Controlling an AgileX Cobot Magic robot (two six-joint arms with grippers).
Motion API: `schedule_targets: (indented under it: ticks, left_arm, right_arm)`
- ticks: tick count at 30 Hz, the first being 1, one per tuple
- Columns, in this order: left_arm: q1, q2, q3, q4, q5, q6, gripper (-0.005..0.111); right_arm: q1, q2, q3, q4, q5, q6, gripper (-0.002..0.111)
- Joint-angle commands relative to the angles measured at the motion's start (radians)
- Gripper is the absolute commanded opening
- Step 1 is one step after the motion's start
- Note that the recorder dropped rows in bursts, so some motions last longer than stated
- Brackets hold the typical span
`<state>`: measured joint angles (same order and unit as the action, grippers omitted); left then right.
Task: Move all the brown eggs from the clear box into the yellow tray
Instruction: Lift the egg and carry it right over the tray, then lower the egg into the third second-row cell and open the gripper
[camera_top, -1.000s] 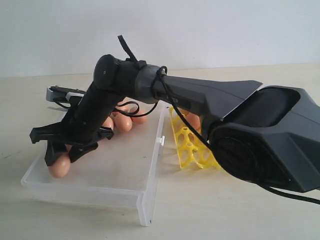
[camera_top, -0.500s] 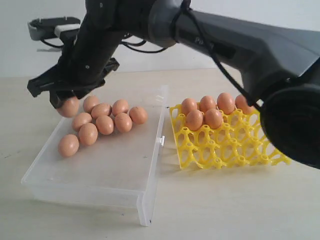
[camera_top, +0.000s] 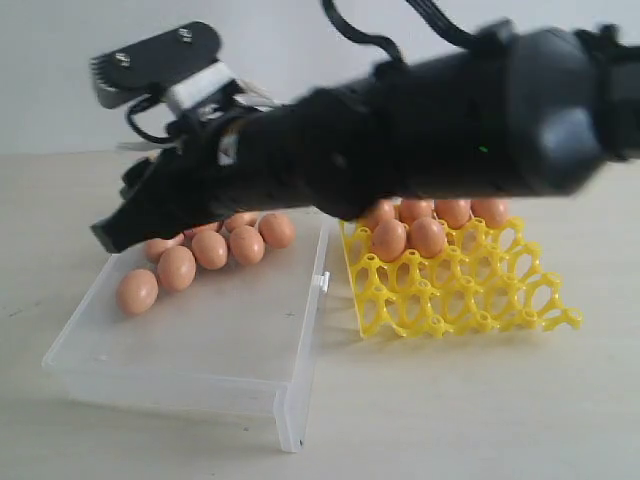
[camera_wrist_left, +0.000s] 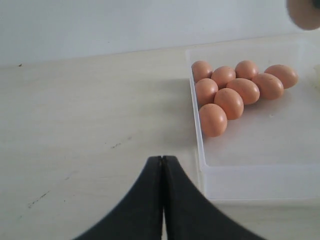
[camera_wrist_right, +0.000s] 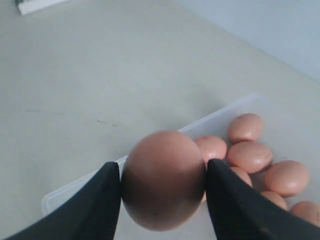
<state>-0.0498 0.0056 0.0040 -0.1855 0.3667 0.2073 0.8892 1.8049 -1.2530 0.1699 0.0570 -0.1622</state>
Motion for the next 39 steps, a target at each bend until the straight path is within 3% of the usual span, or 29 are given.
schedule_targets:
  ticks: [1,7,12,18,28,39]
  left_arm:
    - [0.001,-0.006,-0.004,-0.001,-0.010,-0.002,0.000]
    - [0.001,-0.006,-0.004,-0.001,-0.010,-0.002,0.000]
    - [0.001,-0.006,-0.004,-0.001,-0.010,-0.002,0.000]
    - [0.001,-0.006,-0.004,-0.001,-0.010,-0.002,0.000]
    - [0.001,-0.006,-0.004,-0.001,-0.010,-0.002,0.000]
    - [0.001,-0.006,-0.004,-0.001,-0.010,-0.002,0.000]
  right_arm:
    - [-0.078,-0.167,0.271,0.081,-0.273,-0.036,0.000]
    - [-0.291,-0.321,0.460,0.109,-0.261,-0.047,0.000]
    - [-0.492,-0.350,0.478,0.097,-0.116,-0.047,0.000]
    - [-0.624,-0.287,0.478,0.081,-0.066,-0.047,0.000]
    - [-0.652,-0.154,0.473,0.081,-0.150,-0.019,0.000]
    - [-0.652,-0.012,0.358,0.058,-0.150,-0.019,0.000]
